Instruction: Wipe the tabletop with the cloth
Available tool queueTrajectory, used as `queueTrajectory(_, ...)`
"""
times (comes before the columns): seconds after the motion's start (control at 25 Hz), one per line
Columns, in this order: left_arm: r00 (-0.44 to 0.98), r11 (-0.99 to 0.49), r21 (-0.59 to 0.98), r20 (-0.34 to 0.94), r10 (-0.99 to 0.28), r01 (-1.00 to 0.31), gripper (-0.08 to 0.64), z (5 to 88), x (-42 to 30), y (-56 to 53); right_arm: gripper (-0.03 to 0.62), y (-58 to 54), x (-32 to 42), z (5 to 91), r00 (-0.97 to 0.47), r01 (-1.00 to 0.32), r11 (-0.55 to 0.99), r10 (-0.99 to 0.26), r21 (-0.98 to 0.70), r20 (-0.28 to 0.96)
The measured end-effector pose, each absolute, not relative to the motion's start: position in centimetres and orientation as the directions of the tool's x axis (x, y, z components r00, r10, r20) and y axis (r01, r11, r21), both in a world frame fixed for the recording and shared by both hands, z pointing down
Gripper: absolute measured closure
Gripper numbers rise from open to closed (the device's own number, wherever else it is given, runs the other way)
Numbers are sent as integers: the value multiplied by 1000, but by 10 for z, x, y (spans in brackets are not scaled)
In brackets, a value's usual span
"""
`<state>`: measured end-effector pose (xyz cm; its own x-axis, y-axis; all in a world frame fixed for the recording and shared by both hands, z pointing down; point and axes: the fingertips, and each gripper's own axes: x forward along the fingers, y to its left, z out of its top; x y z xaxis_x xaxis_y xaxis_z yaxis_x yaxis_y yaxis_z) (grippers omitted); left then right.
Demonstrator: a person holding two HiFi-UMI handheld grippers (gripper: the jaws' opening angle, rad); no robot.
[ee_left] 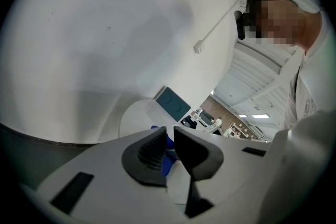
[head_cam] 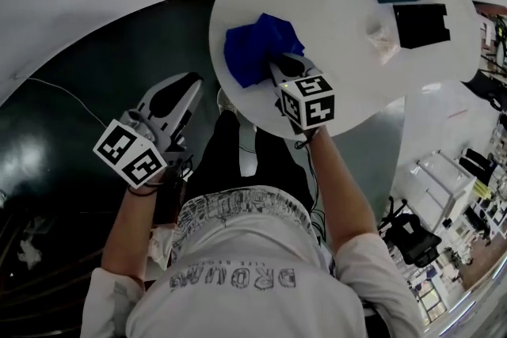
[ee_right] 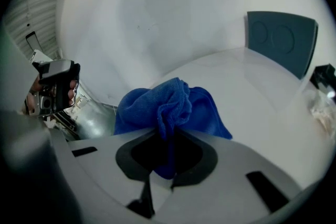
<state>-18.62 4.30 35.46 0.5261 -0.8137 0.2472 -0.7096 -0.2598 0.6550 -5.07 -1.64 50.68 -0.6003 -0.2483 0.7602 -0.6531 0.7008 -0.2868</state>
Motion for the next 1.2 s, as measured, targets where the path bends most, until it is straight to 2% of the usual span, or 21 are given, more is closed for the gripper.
queueTrajectory(0.28, 613, -343, 652, 240, -753, -676, 500, 350, -134, 26, 549, -10, -8, 507, -571, -701, 655, -280, -281, 771)
queueTrajectory(0.84, 764, -492, 647, 230, -603, -583, 500, 347, -6, 9, 549, 12, 158, 513, -455, -854, 444, -390, -270, 800)
queueTrajectory(1.2, 831, -565, 638, 232, -506, -523, 500, 342, 66, 6, 549, 30, 237, 512, -398, -908, 319, -448, -272, 801)
